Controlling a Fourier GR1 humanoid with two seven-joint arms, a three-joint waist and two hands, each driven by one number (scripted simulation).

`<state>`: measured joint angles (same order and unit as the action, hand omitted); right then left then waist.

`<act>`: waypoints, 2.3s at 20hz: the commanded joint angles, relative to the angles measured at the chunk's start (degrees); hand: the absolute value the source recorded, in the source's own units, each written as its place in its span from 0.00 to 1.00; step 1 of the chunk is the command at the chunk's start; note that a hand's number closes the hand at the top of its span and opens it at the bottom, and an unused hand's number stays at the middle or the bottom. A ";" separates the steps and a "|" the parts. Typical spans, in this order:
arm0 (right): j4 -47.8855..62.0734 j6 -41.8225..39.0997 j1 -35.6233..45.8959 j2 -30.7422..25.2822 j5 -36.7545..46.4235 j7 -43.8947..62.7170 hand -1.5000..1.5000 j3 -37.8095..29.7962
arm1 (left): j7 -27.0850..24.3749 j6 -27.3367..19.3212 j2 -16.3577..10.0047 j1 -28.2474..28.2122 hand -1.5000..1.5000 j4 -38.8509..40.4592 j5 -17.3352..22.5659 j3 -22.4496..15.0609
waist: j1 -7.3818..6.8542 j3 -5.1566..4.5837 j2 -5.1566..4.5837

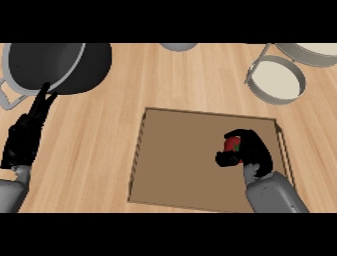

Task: Pick the tomato from the tray and place it in the tiered basket

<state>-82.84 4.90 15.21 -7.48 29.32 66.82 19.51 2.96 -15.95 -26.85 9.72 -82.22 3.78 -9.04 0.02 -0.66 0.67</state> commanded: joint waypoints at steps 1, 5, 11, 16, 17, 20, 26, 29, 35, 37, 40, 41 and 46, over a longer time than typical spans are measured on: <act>5.21 -6.73 2.95 0.72 0.49 4.90 1.00 2.66 | -0.14 -0.01 1.30 0.56 0.50 1.33 -0.78 -0.15 | -0.47 0.63 -0.81; 2.05 -4.41 2.01 2.19 2.37 5.56 1.00 0.71 | -2.75 0.35 2.50 0.15 0.50 3.54 -2.41 0.93 | 0.00 0.64 -0.66; -1.75 -0.42 2.26 5.30 4.56 7.14 1.00 -4.54 | -2.00 3.19 0.64 -1.81 0.50 0.38 -1.42 2.89 | -0.06 0.64 -0.56; -9.55 -5.50 0.15 2.39 6.18 -7.70 1.00 0.99 | 0.04 3.22 0.68 -1.01 0.50 0.48 -1.87 4.09 | 0.15 0.66 -0.60; -10.31 -9.55 5.10 2.90 4.85 -9.56 1.00 3.84 | -0.20 2.05 1.83 -1.68 0.50 -0.64 -2.79 2.37 | -0.54 0.65 -0.53; -11.50 -14.95 7.70 1.73 5.74 -21.90 1.00 15.38 | -0.43 2.98 2.71 -1.32 0.50 -1.26 -2.05 1.42 | -3.08 0.65 -0.44; -27.55 -9.26 5.75 -4.66 6.40 -30.78 1.00 8.23 | 0.25 2.05 2.88 -1.94 0.50 -0.24 -2.89 2.75 | 0.52 0.71 -0.42; -33.48 -10.79 10.28 -3.93 6.18 -26.76 1.00 3.88 | -3.03 2.98 2.81 -3.33 0.50 1.24 -2.95 3.46 | 0.29 0.63 -0.47; -36.19 -15.82 19.76 -7.14 5.26 -22.99 1.00 -6.26 | 2.04 3.22 3.69 2.00 0.50 0.80 -4.33 3.34 | 0.17 0.63 -0.57; -32.85 -17.99 20.90 -12.20 6.15 -26.47 1.00 -9.49 | 1.19 2.30 3.97 -2.53 0.50 -3.07 -5.46 2.41 | -0.50 0.65 -0.54; -30.31 -23.52 22.23 -16.21 -0.40 -30.24 1.00 -15.86 | 3.80 0.75 6.36 1.50 0.50 -0.40 -7.49 1.86 | 0.04 0.67 -0.67; -26.77 -23.48 25.35 -14.97 -1.03 -30.53 1.00 -17.21 | 3.25 3.50 4.24 -1.48 0.50 -3.60 -5.37 3.90 | -0.49 0.66 -0.63; -15.64 -23.70 29.54 -14.98 -5.54 -37.59 1.00 -22.38 | 0.76 5.99 3.59 -0.80 0.50 -0.58 -5.11 6.08 | -0.47 0.66 -0.75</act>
<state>-105.07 -17.15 42.08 -20.67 27.37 34.72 2.23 3.91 -11.62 -22.75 9.12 -83.29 -1.57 -4.36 -0.42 0.02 0.00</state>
